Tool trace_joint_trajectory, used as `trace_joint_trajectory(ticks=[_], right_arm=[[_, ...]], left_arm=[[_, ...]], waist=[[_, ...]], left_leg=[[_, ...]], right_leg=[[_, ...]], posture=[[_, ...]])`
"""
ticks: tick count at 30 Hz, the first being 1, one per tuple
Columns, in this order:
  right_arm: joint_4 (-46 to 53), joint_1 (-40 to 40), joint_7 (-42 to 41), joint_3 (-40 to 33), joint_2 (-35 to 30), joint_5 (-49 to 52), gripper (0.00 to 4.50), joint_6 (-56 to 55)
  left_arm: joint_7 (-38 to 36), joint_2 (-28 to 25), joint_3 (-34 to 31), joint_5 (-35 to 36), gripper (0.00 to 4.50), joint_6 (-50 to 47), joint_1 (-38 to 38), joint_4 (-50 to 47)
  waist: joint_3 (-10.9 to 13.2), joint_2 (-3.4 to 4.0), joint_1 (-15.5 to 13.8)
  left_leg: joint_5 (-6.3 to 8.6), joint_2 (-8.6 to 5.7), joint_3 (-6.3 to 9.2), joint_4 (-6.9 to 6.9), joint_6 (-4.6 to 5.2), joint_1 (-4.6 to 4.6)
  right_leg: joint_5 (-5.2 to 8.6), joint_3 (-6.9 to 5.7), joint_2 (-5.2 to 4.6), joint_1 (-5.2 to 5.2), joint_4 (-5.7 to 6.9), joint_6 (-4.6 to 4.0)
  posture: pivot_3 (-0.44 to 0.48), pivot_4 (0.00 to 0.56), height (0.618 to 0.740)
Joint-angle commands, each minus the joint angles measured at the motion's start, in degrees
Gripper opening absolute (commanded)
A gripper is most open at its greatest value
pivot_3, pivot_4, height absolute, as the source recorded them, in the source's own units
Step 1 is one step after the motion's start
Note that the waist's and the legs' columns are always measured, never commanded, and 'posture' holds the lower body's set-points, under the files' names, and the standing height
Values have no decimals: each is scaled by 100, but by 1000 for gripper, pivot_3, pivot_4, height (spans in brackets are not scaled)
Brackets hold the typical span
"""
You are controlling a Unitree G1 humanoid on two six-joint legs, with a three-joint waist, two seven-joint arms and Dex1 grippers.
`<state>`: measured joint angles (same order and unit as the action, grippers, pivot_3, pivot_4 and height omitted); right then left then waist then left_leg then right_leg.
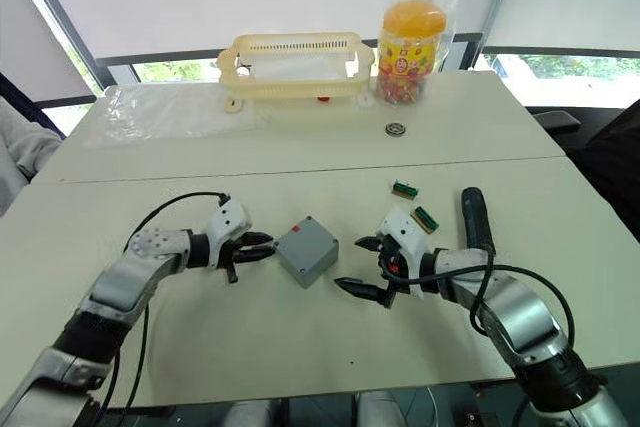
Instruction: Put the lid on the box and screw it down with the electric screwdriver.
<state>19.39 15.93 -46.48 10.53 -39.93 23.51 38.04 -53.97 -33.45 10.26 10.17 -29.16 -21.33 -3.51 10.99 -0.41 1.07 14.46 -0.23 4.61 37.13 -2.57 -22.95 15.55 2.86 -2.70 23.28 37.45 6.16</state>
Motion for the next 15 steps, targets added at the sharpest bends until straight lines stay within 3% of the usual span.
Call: trace_joint_trajectory(ticks=[1,8,15], right_arm=[[-388,257,-208,228,249,-232,4442,-464],[-1160,596,-491,569,678,-618,4442,-996],[-1214,544,-672,595,832,-669,4442,-1072]], left_arm=[[111,-75,-144,211,1245,-414,277,-631],[314,-81,-131,319,1245,-700,525,-945],[349,-29,208,91,1245,-468,354,-708]], waist=[[0,0,-26],[-1,-1,-22],[-1,0,-37]], left_leg=[[0,-1,1,1,0,0],[0,-1,1,0,0,4],[0,-2,1,0,-1,6]], right_leg=[[0,0,-1,-1,0,0],[-1,-1,-2,-4,-1,-1],[-1,-1,-2,-6,-1,-1]], posture=[[0,150,740],[0,150,740],[0,150,740]])
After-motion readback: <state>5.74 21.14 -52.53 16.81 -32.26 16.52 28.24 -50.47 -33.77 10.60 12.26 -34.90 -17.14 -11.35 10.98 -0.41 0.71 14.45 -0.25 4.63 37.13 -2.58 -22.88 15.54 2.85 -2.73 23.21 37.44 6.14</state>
